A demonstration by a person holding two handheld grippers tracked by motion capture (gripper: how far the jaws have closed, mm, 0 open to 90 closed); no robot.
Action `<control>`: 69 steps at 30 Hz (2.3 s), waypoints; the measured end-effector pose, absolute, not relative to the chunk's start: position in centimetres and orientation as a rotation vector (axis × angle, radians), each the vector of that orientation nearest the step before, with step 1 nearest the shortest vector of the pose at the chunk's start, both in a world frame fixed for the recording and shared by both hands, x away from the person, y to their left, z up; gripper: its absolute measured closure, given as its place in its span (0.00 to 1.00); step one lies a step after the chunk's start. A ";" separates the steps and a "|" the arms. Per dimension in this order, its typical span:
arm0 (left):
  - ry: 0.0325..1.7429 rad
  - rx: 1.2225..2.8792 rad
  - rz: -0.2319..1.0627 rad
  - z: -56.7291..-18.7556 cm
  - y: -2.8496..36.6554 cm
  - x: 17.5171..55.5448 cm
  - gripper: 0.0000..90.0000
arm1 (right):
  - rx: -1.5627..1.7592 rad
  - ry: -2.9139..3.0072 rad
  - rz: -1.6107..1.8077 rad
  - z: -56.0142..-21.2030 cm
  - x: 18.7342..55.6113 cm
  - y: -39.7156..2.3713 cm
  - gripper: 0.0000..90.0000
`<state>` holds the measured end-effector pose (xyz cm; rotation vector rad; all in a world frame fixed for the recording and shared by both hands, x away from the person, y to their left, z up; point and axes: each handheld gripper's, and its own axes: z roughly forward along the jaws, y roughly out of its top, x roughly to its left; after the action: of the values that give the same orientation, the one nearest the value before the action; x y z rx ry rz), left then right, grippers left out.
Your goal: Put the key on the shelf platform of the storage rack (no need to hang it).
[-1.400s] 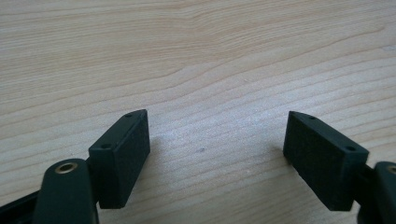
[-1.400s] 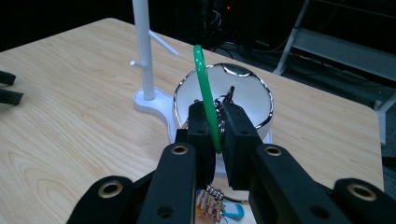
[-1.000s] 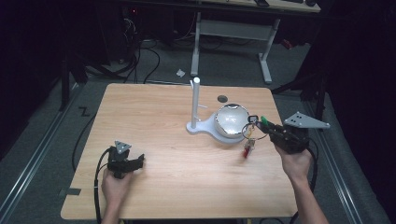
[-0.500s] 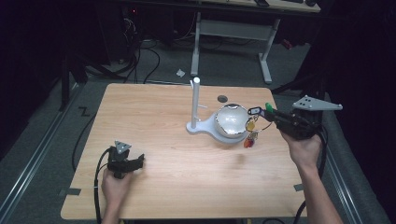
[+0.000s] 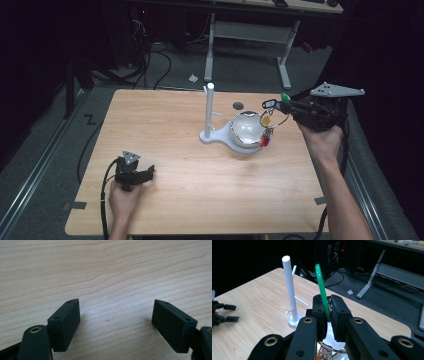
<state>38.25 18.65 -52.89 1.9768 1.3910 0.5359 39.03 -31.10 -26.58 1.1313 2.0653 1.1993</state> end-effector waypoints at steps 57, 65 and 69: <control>1.392 1.974 0.532 -52.9 18.7 38.2 0.26 | 1.240 2.204 1.078 -34.6 45.0 -27.9 0.92; 1.392 1.974 0.532 -52.9 18.7 38.2 0.26 | 1.256 2.224 1.064 -35.7 45.0 -27.7 0.92; 1.392 1.974 0.532 -52.9 18.7 38.2 0.26 | 1.255 2.227 1.061 -36.3 45.0 -27.6 0.92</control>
<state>38.25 18.68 -52.88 1.9740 1.3923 0.5324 44.99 -27.59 -36.29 1.2548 2.2267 1.0612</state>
